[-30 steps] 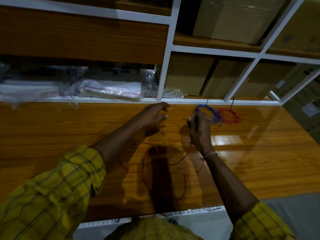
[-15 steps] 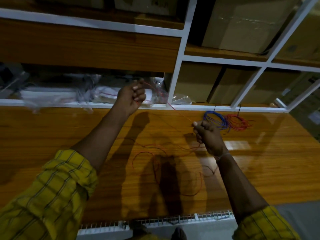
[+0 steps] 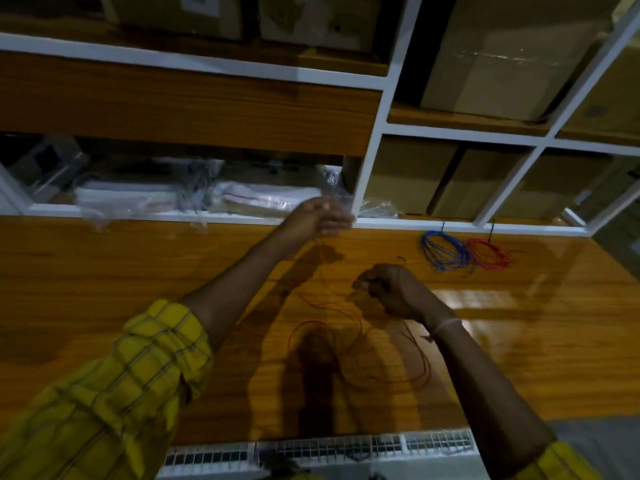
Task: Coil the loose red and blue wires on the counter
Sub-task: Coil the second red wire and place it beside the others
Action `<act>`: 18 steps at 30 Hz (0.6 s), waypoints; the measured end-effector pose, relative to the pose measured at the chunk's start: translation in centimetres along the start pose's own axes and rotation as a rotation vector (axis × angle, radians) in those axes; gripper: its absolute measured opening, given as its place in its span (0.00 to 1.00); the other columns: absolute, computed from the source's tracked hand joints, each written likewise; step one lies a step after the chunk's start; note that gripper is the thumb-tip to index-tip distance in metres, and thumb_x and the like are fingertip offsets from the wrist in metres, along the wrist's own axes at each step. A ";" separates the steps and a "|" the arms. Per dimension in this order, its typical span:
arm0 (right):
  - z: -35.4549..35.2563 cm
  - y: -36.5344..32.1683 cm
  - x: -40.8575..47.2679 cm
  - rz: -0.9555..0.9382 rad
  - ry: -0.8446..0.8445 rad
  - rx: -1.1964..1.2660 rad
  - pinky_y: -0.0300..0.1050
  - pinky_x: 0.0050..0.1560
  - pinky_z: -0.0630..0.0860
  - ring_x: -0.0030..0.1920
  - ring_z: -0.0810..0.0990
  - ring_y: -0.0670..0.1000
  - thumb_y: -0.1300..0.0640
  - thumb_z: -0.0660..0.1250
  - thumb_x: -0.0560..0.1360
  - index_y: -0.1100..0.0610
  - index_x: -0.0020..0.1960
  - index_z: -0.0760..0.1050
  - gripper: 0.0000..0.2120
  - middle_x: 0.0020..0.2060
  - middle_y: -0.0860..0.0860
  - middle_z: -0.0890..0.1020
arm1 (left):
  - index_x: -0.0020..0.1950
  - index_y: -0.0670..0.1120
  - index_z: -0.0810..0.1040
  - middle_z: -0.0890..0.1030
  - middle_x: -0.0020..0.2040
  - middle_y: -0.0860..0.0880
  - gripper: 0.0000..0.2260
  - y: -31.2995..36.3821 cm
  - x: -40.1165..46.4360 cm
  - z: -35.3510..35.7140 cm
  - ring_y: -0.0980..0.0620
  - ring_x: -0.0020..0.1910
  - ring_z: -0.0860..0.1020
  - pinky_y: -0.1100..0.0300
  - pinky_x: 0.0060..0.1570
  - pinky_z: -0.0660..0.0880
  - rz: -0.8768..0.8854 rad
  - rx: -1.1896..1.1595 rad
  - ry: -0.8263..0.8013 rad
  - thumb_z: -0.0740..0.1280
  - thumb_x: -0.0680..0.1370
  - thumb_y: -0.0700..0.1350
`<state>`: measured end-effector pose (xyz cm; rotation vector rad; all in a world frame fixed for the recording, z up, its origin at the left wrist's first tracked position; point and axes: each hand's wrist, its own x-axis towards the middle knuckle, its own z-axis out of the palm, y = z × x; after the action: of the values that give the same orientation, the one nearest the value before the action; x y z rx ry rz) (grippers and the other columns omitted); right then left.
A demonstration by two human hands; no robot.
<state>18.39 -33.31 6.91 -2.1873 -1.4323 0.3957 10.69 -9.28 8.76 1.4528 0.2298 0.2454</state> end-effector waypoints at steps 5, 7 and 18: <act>-1.8 -1.9 0.5 0.062 0.242 0.133 0.46 0.31 0.71 0.27 0.75 0.46 0.59 0.64 0.83 0.59 0.43 0.81 0.13 0.32 0.54 0.83 | 0.59 0.38 0.78 0.86 0.44 0.47 0.15 -0.7 -1.2 2.3 0.53 0.39 0.83 0.58 0.42 0.78 -0.135 0.464 -0.311 0.55 0.88 0.45; -2.3 -1.6 0.2 0.091 0.282 0.226 0.48 0.29 0.73 0.28 0.76 0.49 0.55 0.65 0.84 0.58 0.44 0.81 0.13 0.32 0.54 0.83 | 0.58 0.37 0.79 0.81 0.37 0.48 0.16 -0.3 -1.4 2.5 0.54 0.31 0.75 0.59 0.35 0.72 -0.191 0.477 -0.400 0.55 0.88 0.45; -2.7 1.9 -3.0 0.175 0.024 0.567 0.46 0.32 0.69 0.32 0.71 0.55 0.54 0.71 0.80 0.64 0.44 0.76 0.14 0.31 0.57 0.75 | 0.45 0.46 0.74 0.64 0.32 0.53 0.12 2.2 -0.5 -1.1 0.58 0.26 0.60 0.65 0.24 0.55 -0.214 -0.137 -0.246 0.58 0.86 0.45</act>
<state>19.93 -37.35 8.04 -1.8395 -0.9612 0.7336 9.81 -8.14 10.88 1.2967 0.1628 -0.0901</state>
